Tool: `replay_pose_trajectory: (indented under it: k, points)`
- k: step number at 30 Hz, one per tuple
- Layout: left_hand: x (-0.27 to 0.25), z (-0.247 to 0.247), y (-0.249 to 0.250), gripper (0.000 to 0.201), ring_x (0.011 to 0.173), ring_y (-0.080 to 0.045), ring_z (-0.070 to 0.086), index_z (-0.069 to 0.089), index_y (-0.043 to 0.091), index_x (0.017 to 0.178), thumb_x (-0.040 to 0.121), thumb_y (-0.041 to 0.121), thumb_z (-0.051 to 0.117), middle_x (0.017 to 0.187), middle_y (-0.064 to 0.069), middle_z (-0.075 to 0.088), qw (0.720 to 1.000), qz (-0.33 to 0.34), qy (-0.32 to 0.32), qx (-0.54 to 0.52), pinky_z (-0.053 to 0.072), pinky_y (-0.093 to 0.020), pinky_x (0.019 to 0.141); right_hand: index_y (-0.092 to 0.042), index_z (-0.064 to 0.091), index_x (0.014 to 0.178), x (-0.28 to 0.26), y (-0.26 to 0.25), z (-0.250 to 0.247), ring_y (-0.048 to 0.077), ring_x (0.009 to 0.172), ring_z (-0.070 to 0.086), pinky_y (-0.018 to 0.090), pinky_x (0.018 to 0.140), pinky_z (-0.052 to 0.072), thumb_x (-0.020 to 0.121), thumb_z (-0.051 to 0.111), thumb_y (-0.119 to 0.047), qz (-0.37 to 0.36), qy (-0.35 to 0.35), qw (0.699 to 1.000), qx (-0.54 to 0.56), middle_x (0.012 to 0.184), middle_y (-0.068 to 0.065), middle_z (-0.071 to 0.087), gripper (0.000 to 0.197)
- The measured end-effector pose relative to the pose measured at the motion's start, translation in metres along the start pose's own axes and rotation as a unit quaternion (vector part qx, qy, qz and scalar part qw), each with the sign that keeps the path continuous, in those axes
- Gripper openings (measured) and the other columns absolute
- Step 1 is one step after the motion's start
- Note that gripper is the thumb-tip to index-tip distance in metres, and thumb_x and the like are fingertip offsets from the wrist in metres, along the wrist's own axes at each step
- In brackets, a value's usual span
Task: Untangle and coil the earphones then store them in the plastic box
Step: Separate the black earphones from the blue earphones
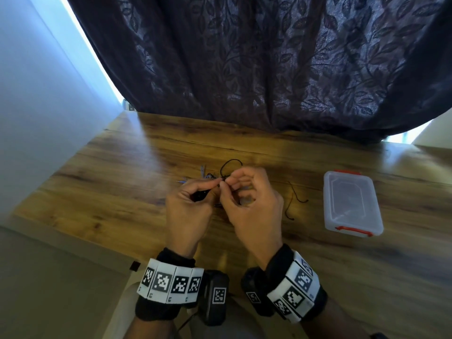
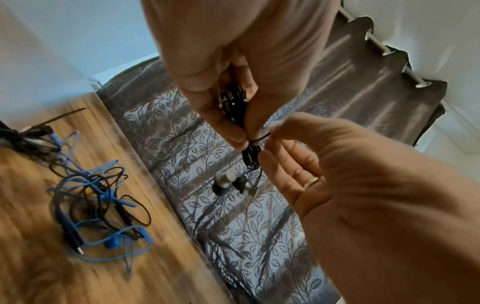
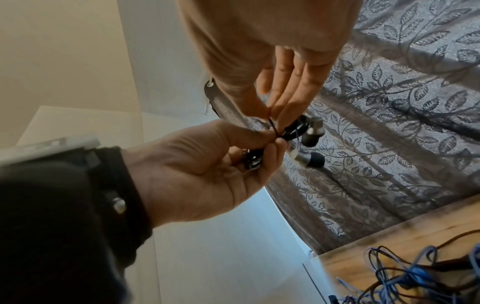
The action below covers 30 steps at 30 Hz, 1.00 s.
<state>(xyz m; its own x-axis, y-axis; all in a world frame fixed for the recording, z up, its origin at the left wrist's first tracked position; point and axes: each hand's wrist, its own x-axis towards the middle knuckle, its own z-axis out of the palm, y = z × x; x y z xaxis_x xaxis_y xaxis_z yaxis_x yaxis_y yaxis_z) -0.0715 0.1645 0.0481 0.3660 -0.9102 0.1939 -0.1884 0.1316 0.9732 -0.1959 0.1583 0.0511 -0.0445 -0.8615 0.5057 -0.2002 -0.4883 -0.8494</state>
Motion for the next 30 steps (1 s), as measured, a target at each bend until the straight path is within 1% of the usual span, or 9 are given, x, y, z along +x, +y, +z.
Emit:
replay_pose_trajectory:
  k: [3,7,8,12,14,16,19,24,30]
  points:
    - [-0.003,0.002,0.003,0.021,0.094,-0.020,0.073,0.078,0.011,0.101,0.084,-0.001,0.072,0.098,-0.004,0.077,1.000,0.004,-0.011,-0.011,0.060,-0.043,0.084,-0.012,0.071,0.099,-0.001,0.005,0.000,0.007,0.083,0.065,0.013,0.071,0.052,0.086,0.076,-0.003,-0.039,0.010,0.999,-0.020,0.094,0.000,0.068,0.017]
    - [-0.001,0.002,0.005,0.027,0.088,-0.015,0.074,0.076,0.013,0.102,0.082,-0.005,0.073,0.094,-0.003,0.078,0.999,-0.008,0.005,-0.042,0.061,-0.032,0.077,-0.009,0.077,0.099,-0.008,0.009,-0.001,0.005,0.079,0.065,0.015,0.071,0.053,0.083,0.078,-0.001,-0.048,0.007,0.998,-0.027,0.096,0.002,0.070,0.018]
    - [0.000,0.001,0.005,0.027,0.086,-0.016,0.074,0.076,0.015,0.101,0.082,-0.004,0.074,0.093,-0.003,0.078,0.999,-0.007,0.009,-0.044,0.061,-0.034,0.077,-0.009,0.078,0.100,-0.010,0.009,-0.001,0.005,0.079,0.065,0.015,0.071,0.054,0.083,0.078,-0.002,-0.045,0.003,0.999,-0.026,0.096,0.002,0.070,0.018]
    - [0.004,-0.001,0.000,0.019,0.094,-0.027,0.073,0.076,0.022,0.089,0.077,0.008,0.081,0.093,-0.004,0.077,0.999,-0.011,0.029,-0.038,0.058,-0.054,0.087,-0.012,0.078,0.103,-0.014,0.010,-0.001,0.004,0.077,0.066,0.016,0.072,0.057,0.083,0.078,-0.004,-0.036,-0.018,0.999,-0.032,0.097,0.000,0.071,0.021]
    - [0.005,-0.002,-0.002,0.018,0.094,-0.029,0.072,0.076,0.026,0.086,0.077,0.013,0.083,0.092,-0.004,0.077,0.999,-0.010,0.032,-0.031,0.057,-0.057,0.086,-0.012,0.078,0.104,-0.013,0.009,-0.001,0.004,0.077,0.066,0.017,0.073,0.057,0.084,0.078,-0.005,-0.028,-0.029,0.998,-0.039,0.097,0.000,0.071,0.021]
    - [0.005,-0.002,-0.004,0.016,0.093,-0.029,0.073,0.077,0.027,0.086,0.077,0.015,0.084,0.091,-0.003,0.078,0.999,-0.005,0.031,-0.022,0.056,-0.058,0.086,-0.013,0.078,0.104,-0.012,0.008,0.000,0.003,0.077,0.066,0.013,0.074,0.056,0.084,0.078,-0.005,-0.021,-0.032,0.998,-0.046,0.098,-0.001,0.071,0.021]
    - [0.005,-0.002,-0.006,0.016,0.094,-0.027,0.073,0.078,0.026,0.088,0.078,0.014,0.083,0.092,-0.002,0.078,0.999,-0.010,0.033,-0.017,0.057,-0.057,0.085,-0.012,0.078,0.105,-0.011,0.007,0.000,0.002,0.079,0.066,0.009,0.076,0.054,0.084,0.077,-0.006,-0.019,-0.039,0.997,-0.059,0.099,0.000,0.072,0.021]
    - [0.005,-0.002,-0.004,0.015,0.093,-0.026,0.073,0.079,0.024,0.088,0.077,0.015,0.084,0.091,-0.004,0.078,0.999,-0.010,0.037,-0.021,0.058,-0.056,0.085,-0.012,0.077,0.106,-0.012,0.007,-0.001,0.003,0.078,0.066,0.009,0.075,0.054,0.085,0.077,-0.005,-0.012,-0.046,0.997,-0.065,0.099,0.000,0.071,0.022]
    - [0.004,-0.003,-0.007,0.015,0.091,-0.026,0.074,0.079,0.016,0.093,0.080,0.010,0.081,0.093,-0.006,0.078,0.999,-0.007,0.031,-0.021,0.059,-0.055,0.084,-0.011,0.077,0.107,-0.012,0.006,0.000,0.002,0.080,0.067,0.010,0.077,0.055,0.086,0.076,-0.005,-0.011,-0.041,0.997,-0.063,0.101,0.001,0.072,0.022]
